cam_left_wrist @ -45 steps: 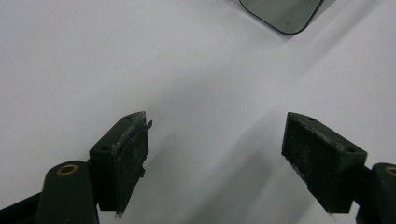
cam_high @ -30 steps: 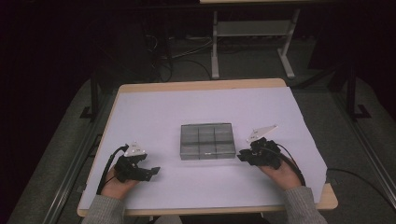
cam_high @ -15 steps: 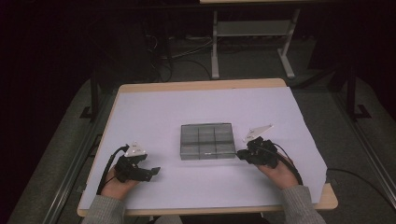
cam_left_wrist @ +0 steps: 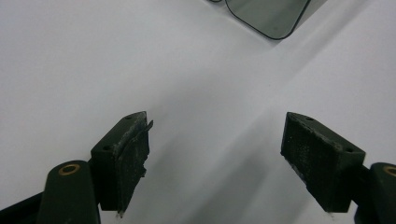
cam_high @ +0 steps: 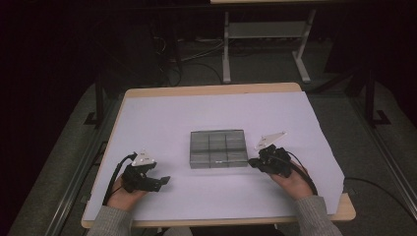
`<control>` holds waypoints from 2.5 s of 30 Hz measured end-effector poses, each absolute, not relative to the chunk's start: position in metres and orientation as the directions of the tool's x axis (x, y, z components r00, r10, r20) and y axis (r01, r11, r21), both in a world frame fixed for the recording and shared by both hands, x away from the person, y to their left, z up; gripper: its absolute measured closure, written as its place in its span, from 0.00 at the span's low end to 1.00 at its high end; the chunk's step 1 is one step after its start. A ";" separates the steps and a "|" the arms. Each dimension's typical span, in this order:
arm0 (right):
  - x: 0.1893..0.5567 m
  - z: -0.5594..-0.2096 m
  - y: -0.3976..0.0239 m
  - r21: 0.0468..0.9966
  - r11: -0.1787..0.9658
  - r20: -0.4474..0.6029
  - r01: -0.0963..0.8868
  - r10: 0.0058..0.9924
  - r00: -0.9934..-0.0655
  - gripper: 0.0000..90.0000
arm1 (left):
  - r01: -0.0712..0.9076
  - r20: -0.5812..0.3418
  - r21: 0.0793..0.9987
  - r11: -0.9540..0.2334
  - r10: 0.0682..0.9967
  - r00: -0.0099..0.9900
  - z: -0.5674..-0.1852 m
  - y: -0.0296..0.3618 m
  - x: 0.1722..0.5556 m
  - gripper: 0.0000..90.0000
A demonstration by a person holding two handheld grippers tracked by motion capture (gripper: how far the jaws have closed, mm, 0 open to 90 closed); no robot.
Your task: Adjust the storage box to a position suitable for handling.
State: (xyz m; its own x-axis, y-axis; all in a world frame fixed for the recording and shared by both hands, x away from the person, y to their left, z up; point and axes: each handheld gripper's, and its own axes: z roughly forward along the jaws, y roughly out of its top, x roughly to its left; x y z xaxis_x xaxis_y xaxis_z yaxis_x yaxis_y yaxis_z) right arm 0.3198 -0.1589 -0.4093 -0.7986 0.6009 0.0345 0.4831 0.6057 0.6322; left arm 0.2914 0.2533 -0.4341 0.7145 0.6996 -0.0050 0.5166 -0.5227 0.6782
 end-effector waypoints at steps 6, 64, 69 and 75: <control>0.319 -0.409 -0.159 0.635 0.604 0.031 0.482 0.603 -0.797 0.99 | 0.519 -0.010 0.678 -0.521 0.698 0.716 -0.434 0.253 0.292 0.25; 0.343 -0.362 -0.165 0.720 0.506 0.098 0.476 0.605 -0.790 1.00 | 0.517 -0.073 0.690 -0.507 0.662 0.746 -0.393 0.235 0.352 0.35; 0.347 -0.357 -0.164 0.720 0.513 0.088 0.468 0.601 -0.794 1.00 | 0.514 -0.079 0.682 -0.519 0.647 0.758 -0.389 0.230 0.364 0.37; 0.353 -0.350 -0.164 0.721 0.515 0.085 0.464 0.598 -0.797 1.00 | 0.491 -0.061 0.690 -0.532 0.634 0.771 -0.381 0.222 0.376 0.39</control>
State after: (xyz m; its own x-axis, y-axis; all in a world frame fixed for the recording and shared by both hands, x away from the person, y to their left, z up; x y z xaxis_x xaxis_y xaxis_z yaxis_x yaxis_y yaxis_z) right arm 0.3529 -0.1638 -0.3505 -0.7966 0.5984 0.0854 0.4639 0.5146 0.7211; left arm 0.3755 0.2220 -0.3812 0.7711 0.6338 -0.0605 0.4911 -0.5316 0.6901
